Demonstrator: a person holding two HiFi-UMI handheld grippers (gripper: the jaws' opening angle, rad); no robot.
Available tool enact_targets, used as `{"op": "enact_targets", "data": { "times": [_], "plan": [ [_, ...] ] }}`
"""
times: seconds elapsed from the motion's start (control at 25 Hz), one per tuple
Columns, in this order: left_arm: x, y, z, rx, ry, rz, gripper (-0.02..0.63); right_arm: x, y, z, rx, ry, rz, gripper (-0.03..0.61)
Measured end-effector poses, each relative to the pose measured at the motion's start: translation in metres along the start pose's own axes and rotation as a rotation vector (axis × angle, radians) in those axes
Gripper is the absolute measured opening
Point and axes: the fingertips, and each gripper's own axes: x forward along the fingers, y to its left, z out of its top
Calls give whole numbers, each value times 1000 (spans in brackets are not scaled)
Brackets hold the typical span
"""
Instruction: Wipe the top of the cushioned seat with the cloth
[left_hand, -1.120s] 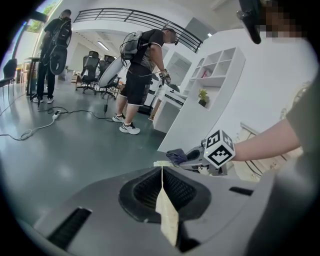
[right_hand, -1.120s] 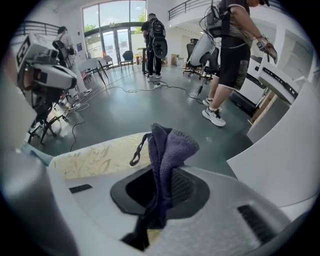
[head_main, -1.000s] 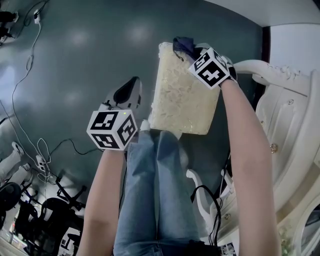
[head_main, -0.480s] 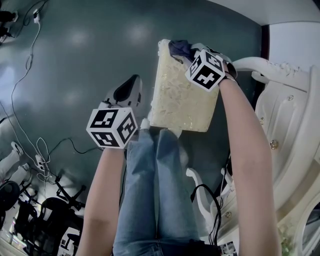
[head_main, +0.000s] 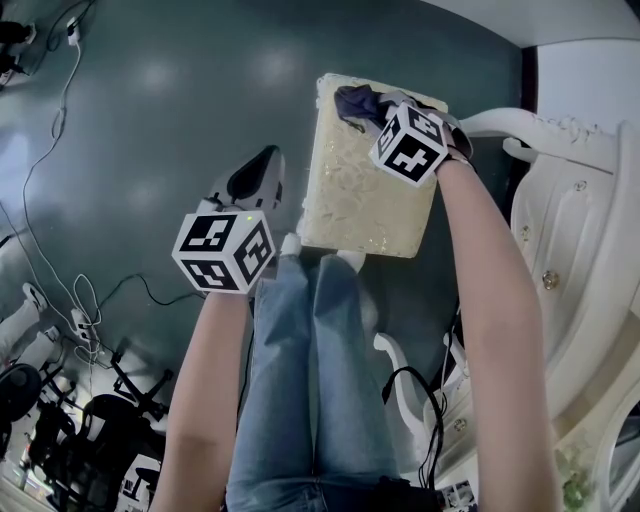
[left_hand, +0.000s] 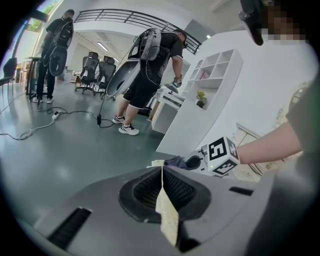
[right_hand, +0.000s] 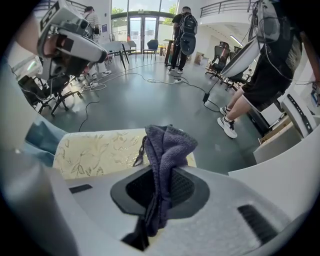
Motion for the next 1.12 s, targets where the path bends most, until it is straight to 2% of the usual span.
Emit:
{"op": "enact_targets", "data": {
  "times": [0.4,0.64,1.12],
  "plan": [
    [-11,-4,0,7,-7,-11,5,-5,29,0,1,14,49,37],
    [-18,-6,-5,7,-6,-14,5,-7,45,-1,19,3,40,37],
    [-31,-5,-13,-8,-14,-6,5,-12,78,-3,35,7,83,37]
  ]
}}
